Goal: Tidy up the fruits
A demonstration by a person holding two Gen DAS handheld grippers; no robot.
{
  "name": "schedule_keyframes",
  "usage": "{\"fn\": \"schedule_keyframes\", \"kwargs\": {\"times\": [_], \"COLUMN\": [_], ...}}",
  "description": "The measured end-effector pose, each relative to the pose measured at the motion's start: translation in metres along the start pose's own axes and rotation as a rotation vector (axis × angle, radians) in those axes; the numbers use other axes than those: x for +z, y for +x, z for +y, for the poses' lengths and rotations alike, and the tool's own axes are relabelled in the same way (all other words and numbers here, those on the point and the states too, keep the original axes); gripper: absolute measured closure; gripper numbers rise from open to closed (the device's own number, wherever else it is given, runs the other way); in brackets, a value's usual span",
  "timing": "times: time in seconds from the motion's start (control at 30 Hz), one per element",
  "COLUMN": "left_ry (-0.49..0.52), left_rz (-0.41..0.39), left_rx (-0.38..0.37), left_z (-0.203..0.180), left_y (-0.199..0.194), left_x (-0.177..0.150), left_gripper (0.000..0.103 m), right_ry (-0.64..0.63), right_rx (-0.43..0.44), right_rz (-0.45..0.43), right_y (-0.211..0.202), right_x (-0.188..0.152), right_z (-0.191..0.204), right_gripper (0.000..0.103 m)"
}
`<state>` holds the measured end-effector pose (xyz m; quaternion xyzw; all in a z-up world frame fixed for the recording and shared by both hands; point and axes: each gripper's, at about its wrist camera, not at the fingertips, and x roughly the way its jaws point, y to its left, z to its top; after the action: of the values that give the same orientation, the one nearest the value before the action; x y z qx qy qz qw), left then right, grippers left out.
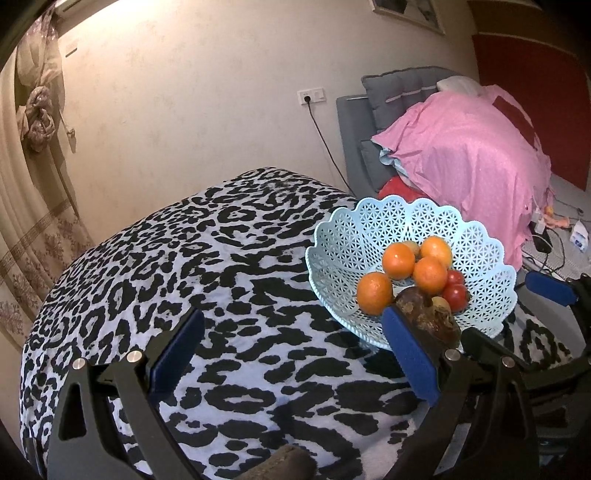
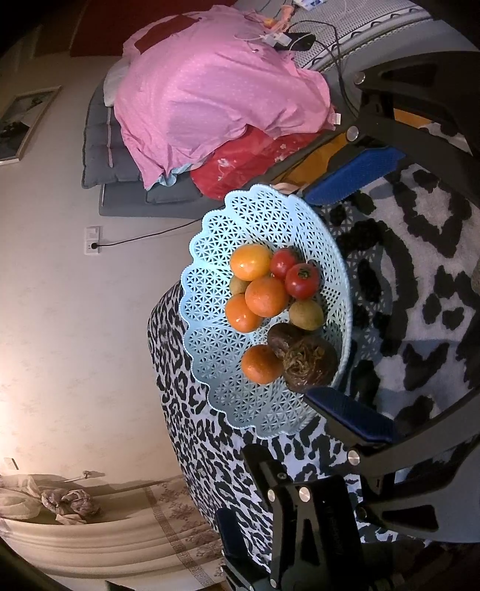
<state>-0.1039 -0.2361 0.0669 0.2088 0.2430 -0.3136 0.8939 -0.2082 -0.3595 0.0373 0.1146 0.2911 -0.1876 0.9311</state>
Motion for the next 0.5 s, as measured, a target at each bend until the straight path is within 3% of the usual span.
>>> {"fn": "schedule_keyframes", "kwargs": {"times": [0.5], "left_ry": [0.004], "left_rz": [-0.002], "left_rx": [-0.006], "left_z": [-0.0013], "left_y": [0.0006], "left_x": [0.0002], "left_gripper": [0.007], "right_ry": [0.001], "right_rx": [0.001], "right_rz": [0.0], "right_y": [0.0006], "right_x": [-0.0004], "right_z": [0.0001], "right_gripper": [0.003]}}
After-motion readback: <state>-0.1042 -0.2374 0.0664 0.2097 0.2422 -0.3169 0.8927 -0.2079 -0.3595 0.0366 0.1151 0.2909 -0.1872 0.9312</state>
